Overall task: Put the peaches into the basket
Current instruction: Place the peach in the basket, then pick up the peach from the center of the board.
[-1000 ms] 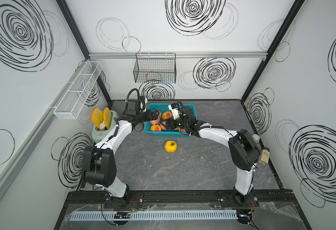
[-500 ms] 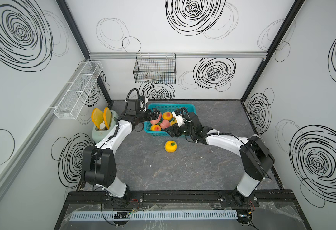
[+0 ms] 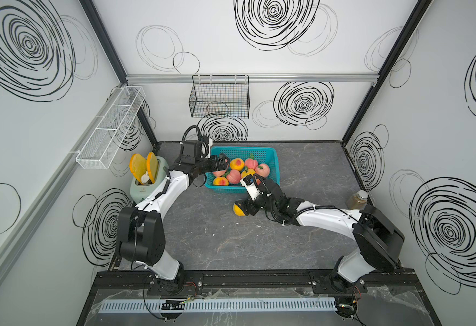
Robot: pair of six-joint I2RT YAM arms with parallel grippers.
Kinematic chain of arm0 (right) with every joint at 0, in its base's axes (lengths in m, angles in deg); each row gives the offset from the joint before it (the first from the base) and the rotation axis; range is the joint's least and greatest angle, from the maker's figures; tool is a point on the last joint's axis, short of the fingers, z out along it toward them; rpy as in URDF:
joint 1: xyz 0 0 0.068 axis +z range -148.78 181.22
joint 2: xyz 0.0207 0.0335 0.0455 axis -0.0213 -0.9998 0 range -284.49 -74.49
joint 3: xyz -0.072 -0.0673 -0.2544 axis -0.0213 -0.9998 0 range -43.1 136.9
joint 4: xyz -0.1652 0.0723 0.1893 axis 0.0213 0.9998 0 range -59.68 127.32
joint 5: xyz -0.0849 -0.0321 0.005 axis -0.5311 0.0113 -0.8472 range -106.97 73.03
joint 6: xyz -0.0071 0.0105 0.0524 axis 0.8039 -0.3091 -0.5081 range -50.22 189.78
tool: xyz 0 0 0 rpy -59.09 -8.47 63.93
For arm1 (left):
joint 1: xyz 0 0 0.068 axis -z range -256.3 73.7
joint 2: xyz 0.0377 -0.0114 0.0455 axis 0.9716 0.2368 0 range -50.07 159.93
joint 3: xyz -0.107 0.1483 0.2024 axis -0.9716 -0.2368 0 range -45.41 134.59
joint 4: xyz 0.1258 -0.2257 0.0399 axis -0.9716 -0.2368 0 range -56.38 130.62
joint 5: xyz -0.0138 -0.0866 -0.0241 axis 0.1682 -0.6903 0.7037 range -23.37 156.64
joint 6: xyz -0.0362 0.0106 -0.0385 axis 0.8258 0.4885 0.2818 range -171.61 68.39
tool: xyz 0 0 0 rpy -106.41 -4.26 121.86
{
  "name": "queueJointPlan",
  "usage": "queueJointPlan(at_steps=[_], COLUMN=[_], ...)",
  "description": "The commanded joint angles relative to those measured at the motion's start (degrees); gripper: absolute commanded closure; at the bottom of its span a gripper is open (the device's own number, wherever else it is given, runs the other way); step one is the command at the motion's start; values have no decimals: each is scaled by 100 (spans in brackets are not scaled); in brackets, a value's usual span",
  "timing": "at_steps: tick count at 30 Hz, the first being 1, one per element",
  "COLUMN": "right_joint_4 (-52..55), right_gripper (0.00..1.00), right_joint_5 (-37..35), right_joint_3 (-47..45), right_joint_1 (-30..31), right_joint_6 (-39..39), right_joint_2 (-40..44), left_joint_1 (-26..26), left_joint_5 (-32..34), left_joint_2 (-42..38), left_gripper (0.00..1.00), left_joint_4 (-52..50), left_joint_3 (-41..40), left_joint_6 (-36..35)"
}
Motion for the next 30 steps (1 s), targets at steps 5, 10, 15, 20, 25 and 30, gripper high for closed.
queueJointPlan(at_steps=[5,10,15,20,25,30], right_joint_4=[-385,-338,-375,-414,-513,-557], right_gripper=[23,22,22,22,22,22], right_joint_5=[-306,-408,-319,-309,-263,-210], right_joint_3=[-386,-406,-354,-333,-332,-275], right_joint_1=[32,33,48,67,66,67], right_joint_6=[220,230,226,206,165,125], right_joint_2=[-95,-216,-337,-468,-581,-712], left_joint_1=[22,25,24,26,30,29], left_joint_5=[-72,-81,-84,-81,-80,-72], left_joint_2=[-47,-65,-56,-56,-56,-63], left_gripper=[2,2,2,2,2,2], left_joint_4=[162,177,168,168,169,160], left_joint_3=[43,30,39,39,39,39], left_joint_6=[17,10,16,18,13,17])
